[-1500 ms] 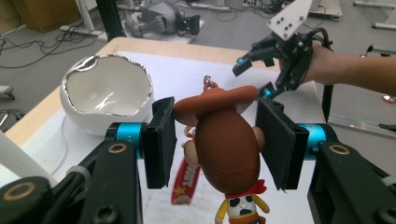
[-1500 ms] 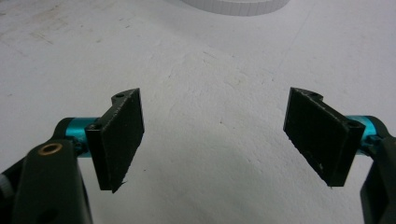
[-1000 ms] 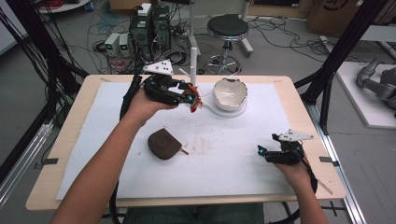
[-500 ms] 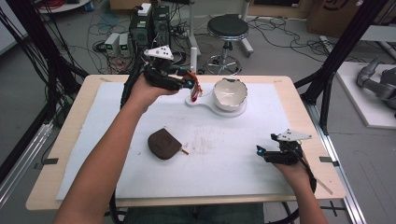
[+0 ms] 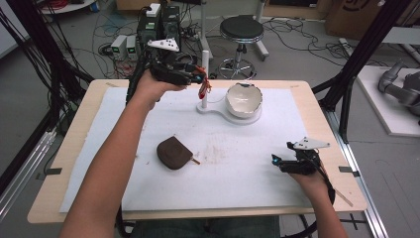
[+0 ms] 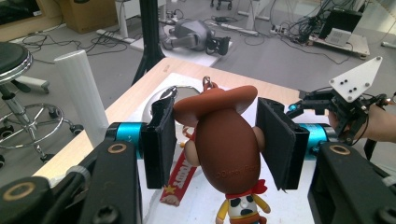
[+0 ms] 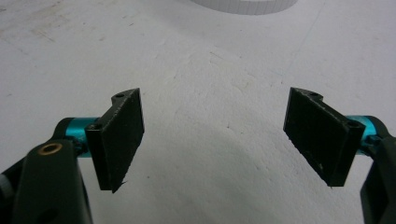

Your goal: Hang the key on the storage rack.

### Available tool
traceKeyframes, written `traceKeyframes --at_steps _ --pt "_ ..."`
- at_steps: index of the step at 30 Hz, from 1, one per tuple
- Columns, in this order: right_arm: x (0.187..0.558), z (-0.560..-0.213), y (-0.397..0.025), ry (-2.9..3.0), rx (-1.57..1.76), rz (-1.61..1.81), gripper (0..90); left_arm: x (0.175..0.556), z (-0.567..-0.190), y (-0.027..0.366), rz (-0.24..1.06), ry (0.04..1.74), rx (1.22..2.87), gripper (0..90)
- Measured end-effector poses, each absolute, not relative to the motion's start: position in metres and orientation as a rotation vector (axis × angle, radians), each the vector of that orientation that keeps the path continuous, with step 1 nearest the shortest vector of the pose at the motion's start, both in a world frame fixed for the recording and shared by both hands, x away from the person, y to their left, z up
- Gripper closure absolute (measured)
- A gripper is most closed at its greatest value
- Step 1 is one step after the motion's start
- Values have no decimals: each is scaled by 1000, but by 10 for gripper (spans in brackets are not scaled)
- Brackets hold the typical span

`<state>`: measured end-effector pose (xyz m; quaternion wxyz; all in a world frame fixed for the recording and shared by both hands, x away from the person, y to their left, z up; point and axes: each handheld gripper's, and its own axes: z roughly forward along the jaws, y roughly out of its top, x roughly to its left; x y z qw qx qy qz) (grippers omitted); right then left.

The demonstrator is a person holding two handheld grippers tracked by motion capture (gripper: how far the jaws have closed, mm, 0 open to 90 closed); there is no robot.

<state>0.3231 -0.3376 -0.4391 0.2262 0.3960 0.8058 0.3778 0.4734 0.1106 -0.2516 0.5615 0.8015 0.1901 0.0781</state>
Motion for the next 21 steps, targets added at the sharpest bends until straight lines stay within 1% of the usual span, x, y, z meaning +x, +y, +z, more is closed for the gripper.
traceKeyframes --at_steps 13,21 --pt "324 -439 -336 2227 1084 1038 204 474 -246 116 168 447 1858 488" --pt "324 -440 -336 2231 1084 1036 204 478 -244 114 199 483 1869 488"
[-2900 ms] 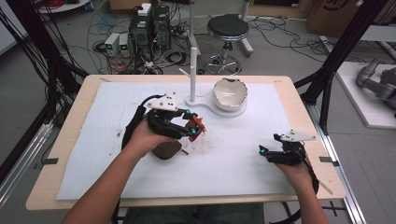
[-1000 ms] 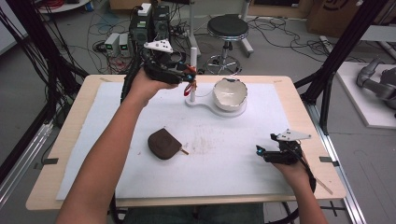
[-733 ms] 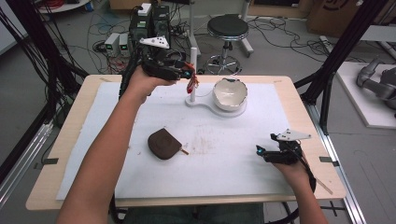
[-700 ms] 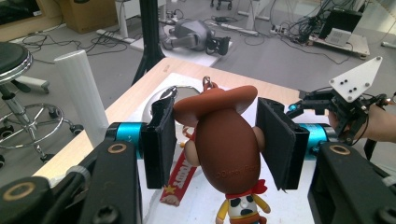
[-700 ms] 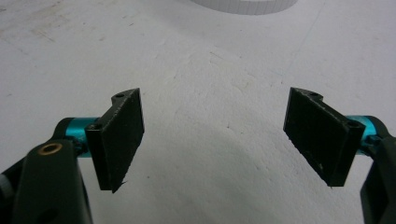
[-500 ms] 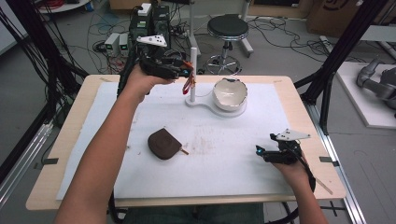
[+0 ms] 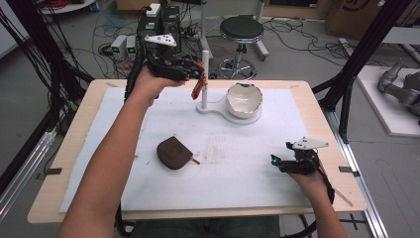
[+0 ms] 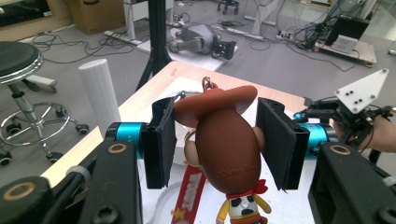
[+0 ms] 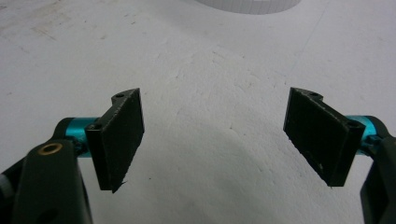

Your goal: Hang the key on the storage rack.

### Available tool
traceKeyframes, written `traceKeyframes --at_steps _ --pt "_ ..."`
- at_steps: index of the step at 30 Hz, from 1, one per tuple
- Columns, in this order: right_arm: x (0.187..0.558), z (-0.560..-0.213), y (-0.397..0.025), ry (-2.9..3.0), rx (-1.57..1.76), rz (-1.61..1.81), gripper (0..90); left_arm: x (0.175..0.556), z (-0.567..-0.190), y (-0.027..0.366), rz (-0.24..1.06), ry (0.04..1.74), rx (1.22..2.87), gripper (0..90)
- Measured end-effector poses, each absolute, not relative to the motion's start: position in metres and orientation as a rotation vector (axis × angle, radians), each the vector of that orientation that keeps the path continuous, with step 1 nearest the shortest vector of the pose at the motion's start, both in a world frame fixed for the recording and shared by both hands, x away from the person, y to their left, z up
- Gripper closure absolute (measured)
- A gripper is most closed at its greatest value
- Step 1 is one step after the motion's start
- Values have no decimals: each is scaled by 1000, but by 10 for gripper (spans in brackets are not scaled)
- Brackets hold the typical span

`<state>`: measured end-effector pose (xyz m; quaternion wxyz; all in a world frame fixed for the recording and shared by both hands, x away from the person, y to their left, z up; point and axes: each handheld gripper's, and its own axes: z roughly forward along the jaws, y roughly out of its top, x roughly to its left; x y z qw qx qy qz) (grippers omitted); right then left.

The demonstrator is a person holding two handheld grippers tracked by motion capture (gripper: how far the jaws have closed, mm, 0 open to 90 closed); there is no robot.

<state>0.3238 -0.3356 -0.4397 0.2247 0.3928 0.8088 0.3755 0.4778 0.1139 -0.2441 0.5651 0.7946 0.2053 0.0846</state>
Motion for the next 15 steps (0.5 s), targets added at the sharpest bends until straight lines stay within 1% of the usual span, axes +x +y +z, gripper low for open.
traceKeyframes --at_steps 8,15 --pt "325 -441 -335 2234 1082 1032 204 485 -233 110 267 508 1865 488" --pt "325 -441 -336 2234 1087 1034 204 492 -234 107 295 541 1870 487"
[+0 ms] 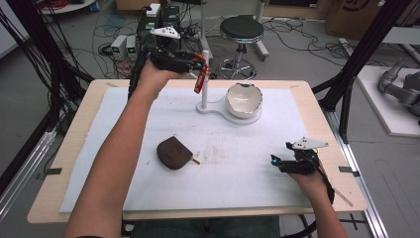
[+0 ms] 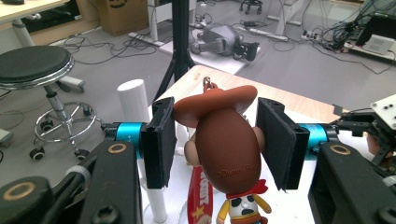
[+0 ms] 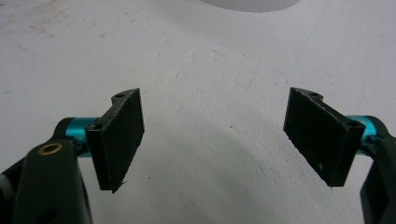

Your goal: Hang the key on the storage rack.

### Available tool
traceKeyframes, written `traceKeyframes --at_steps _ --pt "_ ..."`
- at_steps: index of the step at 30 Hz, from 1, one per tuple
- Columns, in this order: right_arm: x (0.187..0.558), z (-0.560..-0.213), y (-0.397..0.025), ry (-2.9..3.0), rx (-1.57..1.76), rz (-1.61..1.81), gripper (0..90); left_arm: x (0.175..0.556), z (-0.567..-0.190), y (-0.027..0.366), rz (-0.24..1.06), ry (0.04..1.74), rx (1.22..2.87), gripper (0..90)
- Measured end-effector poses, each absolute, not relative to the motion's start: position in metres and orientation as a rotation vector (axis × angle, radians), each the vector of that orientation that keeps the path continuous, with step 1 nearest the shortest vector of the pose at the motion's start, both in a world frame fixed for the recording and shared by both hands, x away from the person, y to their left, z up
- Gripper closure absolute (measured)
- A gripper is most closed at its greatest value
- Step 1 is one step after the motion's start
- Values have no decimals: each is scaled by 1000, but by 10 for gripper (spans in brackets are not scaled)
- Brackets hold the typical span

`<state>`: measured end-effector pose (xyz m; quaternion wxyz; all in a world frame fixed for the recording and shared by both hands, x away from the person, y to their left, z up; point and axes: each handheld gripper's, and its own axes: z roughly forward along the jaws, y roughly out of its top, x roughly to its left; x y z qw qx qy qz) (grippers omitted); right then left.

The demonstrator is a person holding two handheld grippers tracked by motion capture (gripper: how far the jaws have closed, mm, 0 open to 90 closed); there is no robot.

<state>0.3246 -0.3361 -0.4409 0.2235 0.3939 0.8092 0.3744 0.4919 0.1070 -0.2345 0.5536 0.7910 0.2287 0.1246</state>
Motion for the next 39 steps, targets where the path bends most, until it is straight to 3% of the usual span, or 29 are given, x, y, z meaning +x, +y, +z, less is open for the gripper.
traceKeyframes --at_steps 39 --pt "325 -442 -336 2238 1089 1033 204 511 -254 101 341 635 1915 487"
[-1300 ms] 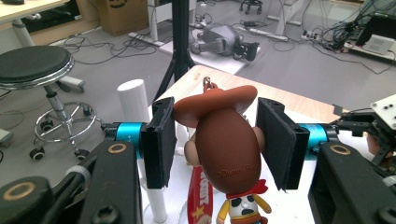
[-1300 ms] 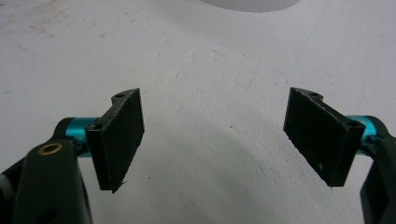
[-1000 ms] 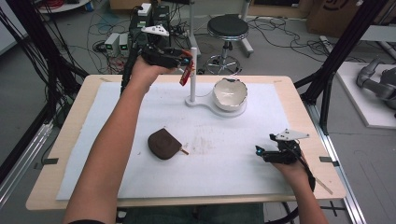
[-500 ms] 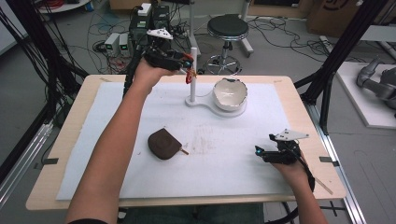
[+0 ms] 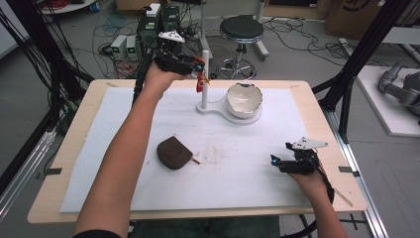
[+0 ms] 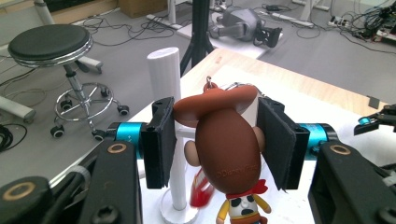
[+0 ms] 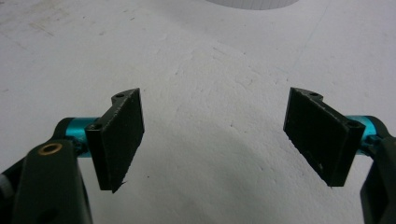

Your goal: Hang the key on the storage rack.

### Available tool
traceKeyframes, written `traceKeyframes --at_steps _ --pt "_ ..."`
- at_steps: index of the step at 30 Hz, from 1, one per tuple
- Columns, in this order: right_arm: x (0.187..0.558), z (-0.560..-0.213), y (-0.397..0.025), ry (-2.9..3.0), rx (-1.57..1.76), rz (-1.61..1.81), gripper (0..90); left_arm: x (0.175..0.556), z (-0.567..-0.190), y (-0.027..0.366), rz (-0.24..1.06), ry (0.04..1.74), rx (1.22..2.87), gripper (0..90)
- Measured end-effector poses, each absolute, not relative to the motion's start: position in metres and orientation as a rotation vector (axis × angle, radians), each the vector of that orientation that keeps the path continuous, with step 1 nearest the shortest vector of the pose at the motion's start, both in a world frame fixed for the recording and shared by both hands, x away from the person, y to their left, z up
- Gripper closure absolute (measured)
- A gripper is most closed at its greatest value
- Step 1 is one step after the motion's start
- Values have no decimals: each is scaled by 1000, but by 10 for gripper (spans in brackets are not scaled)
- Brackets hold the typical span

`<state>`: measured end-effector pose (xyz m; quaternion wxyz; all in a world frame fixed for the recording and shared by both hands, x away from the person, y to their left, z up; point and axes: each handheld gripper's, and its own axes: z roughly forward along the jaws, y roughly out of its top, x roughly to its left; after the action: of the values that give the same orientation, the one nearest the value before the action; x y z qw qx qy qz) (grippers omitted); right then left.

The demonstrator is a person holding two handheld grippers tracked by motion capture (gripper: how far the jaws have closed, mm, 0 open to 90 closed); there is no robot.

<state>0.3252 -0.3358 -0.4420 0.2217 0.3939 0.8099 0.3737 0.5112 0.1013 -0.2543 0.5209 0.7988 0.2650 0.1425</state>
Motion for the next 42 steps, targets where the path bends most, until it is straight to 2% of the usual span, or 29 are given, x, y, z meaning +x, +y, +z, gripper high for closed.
traceKeyframes --at_steps 30,42 --pt "325 -441 -335 2240 1082 1037 204 515 -257 88 386 633 1968 488" --pt "325 -442 -336 2239 1084 1035 205 516 -263 92 434 682 2007 488"
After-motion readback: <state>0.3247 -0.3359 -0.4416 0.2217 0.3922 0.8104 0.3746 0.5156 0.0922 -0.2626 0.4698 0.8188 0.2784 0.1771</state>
